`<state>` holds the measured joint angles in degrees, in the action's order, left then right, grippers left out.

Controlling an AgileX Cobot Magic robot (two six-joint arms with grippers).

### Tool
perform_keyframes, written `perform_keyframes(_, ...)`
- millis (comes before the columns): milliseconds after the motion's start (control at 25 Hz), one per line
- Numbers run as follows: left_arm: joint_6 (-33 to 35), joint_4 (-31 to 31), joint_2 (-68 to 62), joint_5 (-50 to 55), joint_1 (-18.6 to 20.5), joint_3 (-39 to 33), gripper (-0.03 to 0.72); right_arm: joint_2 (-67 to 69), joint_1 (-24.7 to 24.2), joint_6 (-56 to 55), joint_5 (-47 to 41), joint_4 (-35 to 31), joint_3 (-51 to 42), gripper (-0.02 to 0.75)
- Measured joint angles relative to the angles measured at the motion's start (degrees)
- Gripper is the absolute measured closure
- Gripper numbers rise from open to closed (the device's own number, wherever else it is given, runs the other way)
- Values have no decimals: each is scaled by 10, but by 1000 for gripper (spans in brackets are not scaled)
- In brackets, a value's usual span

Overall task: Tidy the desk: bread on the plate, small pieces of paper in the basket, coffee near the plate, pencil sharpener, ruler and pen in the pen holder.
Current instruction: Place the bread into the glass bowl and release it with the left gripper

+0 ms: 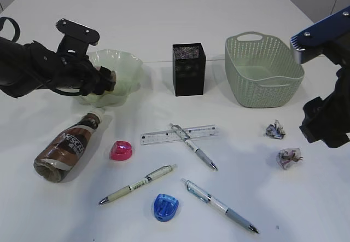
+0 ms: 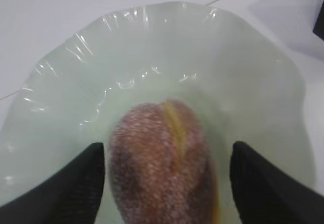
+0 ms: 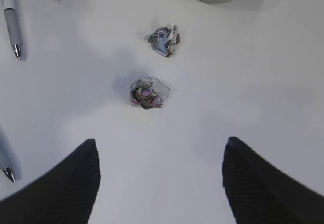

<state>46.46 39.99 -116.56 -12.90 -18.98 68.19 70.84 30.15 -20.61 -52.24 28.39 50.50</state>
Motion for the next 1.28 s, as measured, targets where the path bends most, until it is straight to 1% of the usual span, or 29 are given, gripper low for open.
perform_keyframes(200,0,-2,-4,-1,0,0,130,0,0,0,1,0,0,152)
perform_keyframes(320,1,-19,-4,4,0,0,129,0,0,0,1,0,0,152)
perform_keyframes(480,2,-39,-4,50,0,13,129,0,0,0,2,0,0,152)
perform_keyframes(840,5,-162,23,181,0,65,129,0,0,0,6,1,0,152)
perform_keyframes(1000,6,-197,56,277,0,100,129,0,0,0,10,5,0,152)
perform_keyframes(1280,6,-211,115,485,0,169,129,0,0,0,11,5,0,152)
